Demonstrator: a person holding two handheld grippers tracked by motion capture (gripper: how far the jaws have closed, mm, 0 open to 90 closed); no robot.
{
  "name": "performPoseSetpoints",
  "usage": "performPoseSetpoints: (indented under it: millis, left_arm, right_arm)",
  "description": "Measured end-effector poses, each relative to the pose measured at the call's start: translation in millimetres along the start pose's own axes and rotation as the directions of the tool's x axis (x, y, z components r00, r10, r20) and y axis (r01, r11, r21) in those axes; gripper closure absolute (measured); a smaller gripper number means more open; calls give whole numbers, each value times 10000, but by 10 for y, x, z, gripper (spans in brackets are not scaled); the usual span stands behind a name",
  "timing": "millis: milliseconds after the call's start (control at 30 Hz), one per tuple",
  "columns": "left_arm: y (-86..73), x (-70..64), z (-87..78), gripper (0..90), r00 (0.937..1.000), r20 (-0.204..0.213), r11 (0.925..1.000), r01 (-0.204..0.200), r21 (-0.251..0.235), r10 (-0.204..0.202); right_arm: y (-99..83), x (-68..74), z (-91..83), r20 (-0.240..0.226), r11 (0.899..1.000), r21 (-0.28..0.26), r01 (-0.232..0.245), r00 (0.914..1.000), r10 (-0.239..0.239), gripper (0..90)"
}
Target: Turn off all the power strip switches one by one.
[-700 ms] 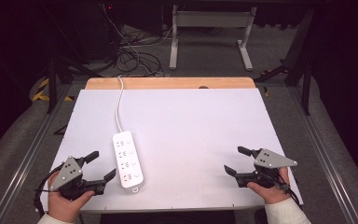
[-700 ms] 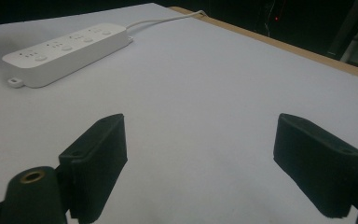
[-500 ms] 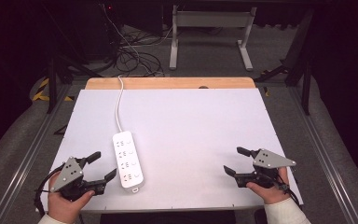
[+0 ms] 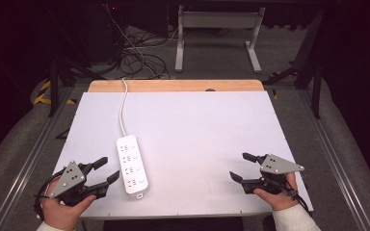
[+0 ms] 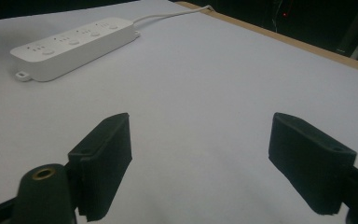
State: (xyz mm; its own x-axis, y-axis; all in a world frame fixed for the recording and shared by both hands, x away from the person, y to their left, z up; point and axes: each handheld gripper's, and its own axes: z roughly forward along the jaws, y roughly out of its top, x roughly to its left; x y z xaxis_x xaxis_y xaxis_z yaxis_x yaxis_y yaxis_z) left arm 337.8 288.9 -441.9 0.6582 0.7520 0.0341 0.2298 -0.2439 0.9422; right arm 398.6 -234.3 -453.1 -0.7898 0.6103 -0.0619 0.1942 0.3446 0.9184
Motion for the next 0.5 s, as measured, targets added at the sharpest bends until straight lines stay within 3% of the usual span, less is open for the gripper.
performPoseSetpoints:
  millis: [200,233,267,500]
  left_arm:
    - [30,28,5,391,9999,-43,10000,92,-20,-92]
    - [35,35,10,391,9998,34,9997,204,158,-205]
    - [43,42,25,406,10000,-6,9999,-42,131,42]
    - [154,5,76,382,10000,52,9993,-86,355,84]
  right_arm:
    - [-2,5,8,-68,10000,49,2,10000,-1,222]
    - [-2,5,8,-68,10000,49,2,10000,-1,222]
    - [-3,4,11,-61,10000,61,-14,10000,14,222]
    - [-4,7,17,-46,10000,49,5,10000,-4,222]
